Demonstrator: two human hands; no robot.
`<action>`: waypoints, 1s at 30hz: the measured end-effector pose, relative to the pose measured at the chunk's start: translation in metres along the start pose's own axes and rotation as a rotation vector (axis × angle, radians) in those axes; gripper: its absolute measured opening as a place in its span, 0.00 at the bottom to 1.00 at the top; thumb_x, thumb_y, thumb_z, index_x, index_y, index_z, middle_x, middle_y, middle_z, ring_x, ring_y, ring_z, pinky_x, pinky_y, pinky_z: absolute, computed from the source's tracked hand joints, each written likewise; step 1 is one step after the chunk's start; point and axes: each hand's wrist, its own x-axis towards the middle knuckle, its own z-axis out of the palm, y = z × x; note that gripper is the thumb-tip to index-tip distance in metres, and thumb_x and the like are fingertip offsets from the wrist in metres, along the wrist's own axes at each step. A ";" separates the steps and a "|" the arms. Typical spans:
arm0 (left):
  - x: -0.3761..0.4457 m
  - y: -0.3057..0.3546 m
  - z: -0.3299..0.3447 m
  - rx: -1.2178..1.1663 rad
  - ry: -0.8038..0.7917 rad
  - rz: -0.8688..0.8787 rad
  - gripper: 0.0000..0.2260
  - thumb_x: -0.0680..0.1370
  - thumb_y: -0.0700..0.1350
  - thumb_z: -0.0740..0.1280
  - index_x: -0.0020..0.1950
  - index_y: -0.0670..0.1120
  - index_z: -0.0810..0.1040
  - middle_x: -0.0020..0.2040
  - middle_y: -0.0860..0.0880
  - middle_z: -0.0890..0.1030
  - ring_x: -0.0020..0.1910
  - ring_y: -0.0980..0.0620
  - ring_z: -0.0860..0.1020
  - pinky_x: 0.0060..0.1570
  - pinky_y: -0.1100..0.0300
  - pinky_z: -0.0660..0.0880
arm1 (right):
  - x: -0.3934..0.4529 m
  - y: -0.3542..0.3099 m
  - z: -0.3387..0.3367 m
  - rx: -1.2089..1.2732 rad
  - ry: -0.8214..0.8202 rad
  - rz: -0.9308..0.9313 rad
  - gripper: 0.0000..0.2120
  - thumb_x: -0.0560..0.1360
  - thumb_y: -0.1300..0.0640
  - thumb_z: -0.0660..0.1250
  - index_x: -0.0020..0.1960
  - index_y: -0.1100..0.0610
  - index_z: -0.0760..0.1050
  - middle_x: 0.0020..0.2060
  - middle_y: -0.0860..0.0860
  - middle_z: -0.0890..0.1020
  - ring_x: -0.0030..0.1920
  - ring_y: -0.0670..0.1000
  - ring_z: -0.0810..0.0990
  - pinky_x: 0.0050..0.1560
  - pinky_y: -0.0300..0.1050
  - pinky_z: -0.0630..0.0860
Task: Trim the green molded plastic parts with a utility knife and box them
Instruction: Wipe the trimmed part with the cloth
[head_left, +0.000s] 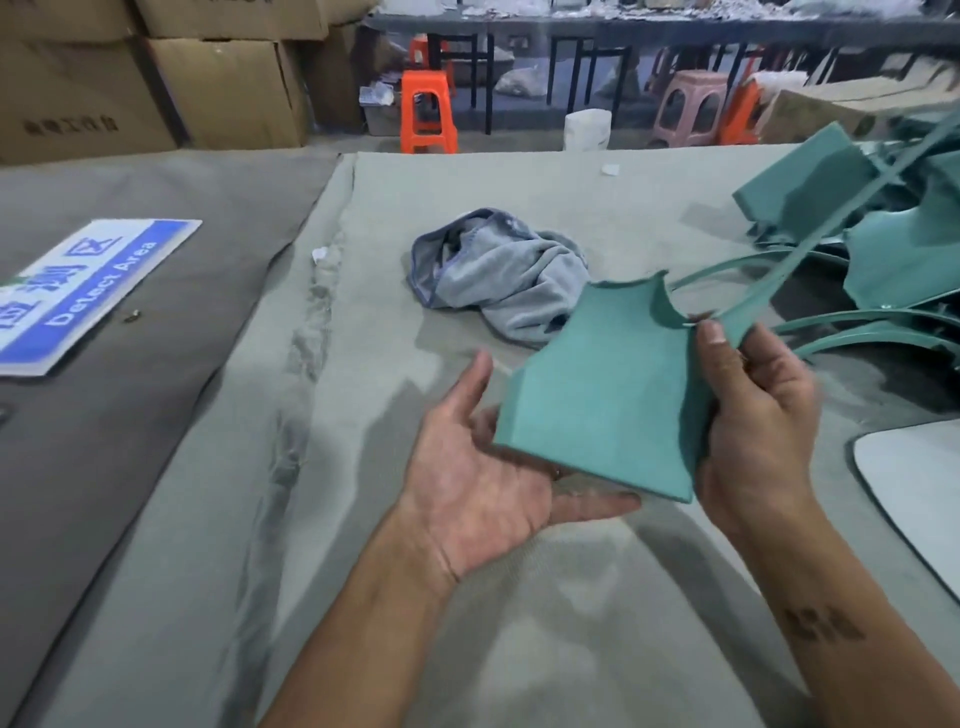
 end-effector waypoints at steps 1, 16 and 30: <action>-0.005 0.004 -0.001 0.034 -0.088 -0.001 0.31 0.79 0.62 0.63 0.75 0.43 0.73 0.70 0.38 0.77 0.66 0.35 0.77 0.63 0.28 0.71 | 0.003 -0.001 -0.005 -0.081 -0.035 -0.046 0.06 0.81 0.57 0.70 0.56 0.53 0.84 0.53 0.50 0.88 0.53 0.51 0.86 0.55 0.46 0.83; 0.006 0.029 -0.004 -0.194 0.450 0.683 0.17 0.68 0.35 0.70 0.56 0.46 0.79 0.44 0.48 0.85 0.31 0.55 0.80 0.20 0.66 0.69 | 0.106 0.059 0.073 -1.023 -0.227 -0.130 0.34 0.77 0.39 0.72 0.78 0.53 0.70 0.71 0.53 0.78 0.72 0.52 0.74 0.73 0.50 0.69; 0.007 0.039 -0.008 -0.121 0.564 0.597 0.19 0.70 0.38 0.70 0.60 0.45 0.79 0.46 0.47 0.85 0.31 0.54 0.80 0.20 0.66 0.67 | 0.164 0.088 0.146 -1.288 -0.451 -0.014 0.20 0.71 0.43 0.62 0.62 0.43 0.77 0.60 0.55 0.81 0.59 0.61 0.79 0.60 0.54 0.74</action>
